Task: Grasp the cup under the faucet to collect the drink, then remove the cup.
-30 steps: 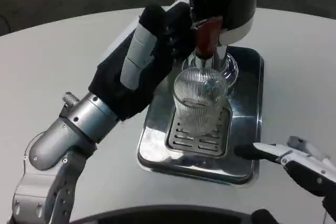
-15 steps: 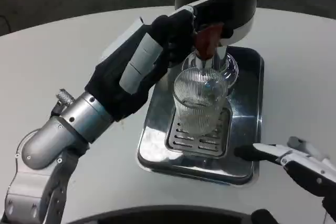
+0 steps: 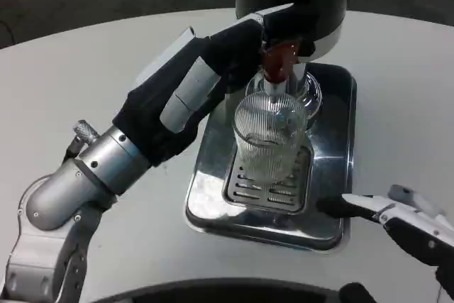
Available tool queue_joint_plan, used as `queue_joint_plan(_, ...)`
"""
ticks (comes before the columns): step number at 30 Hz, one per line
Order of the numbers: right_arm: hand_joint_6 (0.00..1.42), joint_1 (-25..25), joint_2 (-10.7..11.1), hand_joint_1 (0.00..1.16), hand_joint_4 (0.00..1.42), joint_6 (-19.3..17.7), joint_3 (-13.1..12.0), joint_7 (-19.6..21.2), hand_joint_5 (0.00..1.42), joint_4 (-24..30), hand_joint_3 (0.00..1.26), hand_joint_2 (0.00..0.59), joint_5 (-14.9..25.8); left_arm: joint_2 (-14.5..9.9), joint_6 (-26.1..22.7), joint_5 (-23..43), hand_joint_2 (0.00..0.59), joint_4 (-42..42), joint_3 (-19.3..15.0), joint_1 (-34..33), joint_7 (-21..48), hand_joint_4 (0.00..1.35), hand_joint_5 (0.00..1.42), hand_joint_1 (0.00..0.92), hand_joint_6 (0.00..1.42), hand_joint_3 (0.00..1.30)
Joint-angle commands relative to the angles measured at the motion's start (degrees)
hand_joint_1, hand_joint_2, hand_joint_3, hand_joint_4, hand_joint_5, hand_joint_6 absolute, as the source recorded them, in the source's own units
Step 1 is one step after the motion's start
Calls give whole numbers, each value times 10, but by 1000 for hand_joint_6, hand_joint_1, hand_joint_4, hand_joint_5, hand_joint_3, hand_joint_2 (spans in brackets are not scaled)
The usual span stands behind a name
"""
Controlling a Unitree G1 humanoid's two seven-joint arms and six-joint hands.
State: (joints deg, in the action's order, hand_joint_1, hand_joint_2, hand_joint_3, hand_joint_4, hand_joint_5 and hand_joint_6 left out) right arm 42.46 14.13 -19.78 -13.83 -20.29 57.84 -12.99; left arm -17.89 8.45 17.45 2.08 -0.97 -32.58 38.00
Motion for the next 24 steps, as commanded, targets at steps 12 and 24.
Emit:
queue_joint_plan(12,16,4,-6,596,253,4,7,5,180,1,267,466,2,-35,75,-46,68,28,30,-5,34,111,203,0,92,243)
queue_joint_plan(24,17,-4,-5,594,253,13,13,4,180,2,268,469,0,-42,98,-58,70,42,28,-8,28,110,201,0,80,246)
